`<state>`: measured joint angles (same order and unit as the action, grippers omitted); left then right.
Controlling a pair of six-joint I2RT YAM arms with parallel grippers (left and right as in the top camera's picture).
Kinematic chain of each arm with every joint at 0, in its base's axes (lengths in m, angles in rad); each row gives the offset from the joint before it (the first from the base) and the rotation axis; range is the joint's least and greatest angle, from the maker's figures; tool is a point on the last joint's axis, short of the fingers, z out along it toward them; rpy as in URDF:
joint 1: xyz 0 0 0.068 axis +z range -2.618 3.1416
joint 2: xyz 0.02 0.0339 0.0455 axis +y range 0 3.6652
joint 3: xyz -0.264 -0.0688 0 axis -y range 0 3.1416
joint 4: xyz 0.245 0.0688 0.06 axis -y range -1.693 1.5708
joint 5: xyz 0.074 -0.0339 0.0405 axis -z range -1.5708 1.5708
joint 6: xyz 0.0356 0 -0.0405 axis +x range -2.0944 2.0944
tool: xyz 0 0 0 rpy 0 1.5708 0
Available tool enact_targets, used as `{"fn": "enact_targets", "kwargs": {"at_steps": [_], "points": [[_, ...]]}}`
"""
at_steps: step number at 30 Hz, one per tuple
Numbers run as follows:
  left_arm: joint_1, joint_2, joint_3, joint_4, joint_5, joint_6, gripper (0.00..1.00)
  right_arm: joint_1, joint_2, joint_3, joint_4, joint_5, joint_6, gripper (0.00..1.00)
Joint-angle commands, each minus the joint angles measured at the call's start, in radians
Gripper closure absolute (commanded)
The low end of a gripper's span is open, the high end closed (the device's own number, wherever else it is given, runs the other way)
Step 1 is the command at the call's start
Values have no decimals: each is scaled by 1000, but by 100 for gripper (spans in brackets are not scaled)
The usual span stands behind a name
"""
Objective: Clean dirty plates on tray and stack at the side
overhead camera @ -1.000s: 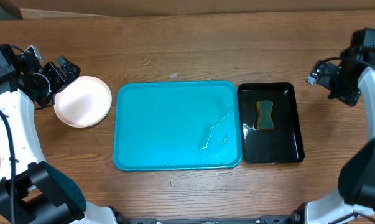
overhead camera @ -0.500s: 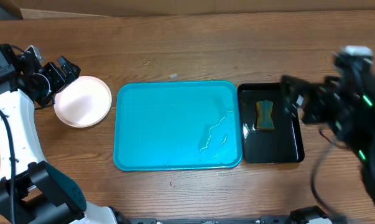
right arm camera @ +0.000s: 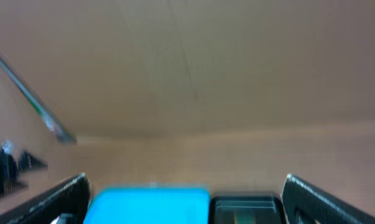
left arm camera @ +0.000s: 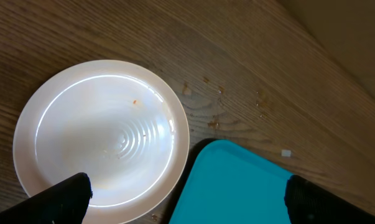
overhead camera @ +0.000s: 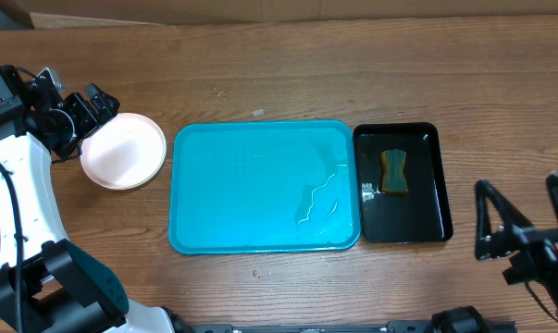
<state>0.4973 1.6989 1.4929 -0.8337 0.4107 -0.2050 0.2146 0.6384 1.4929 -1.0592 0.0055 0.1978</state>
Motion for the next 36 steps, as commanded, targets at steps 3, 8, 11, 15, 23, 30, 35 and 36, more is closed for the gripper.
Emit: {"fn": "enact_targets", "kwargs": {"at_steps": [3,8,11,15,23,30,35,36], "points": [[-6,-2,11,0,-3,14,0,-29,-148,-279,390,-27,-211,0],[-6,-2,11,0,-3,14,0,-81,-328,-737,952,-38,-277,0],[-6,-2,11,0,-3,14,0,-106,-401,-945,1168,-60,-277,0],[-6,-2,11,0,-3,14,0,-117,-502,-1182,1327,-79,-273,0],[-6,-2,11,0,-3,14,0,-117,-621,-1456,1342,-78,-273,0],[-7,-2,11,0,-3,14,0,-118,-636,-1485,1157,-43,-274,0],[-7,-2,11,0,-3,14,0,-119,-636,-1485,977,-14,-274,0],[-6,-2,11,0,-3,14,0,-119,-636,-1485,975,-15,-273,0]]}}
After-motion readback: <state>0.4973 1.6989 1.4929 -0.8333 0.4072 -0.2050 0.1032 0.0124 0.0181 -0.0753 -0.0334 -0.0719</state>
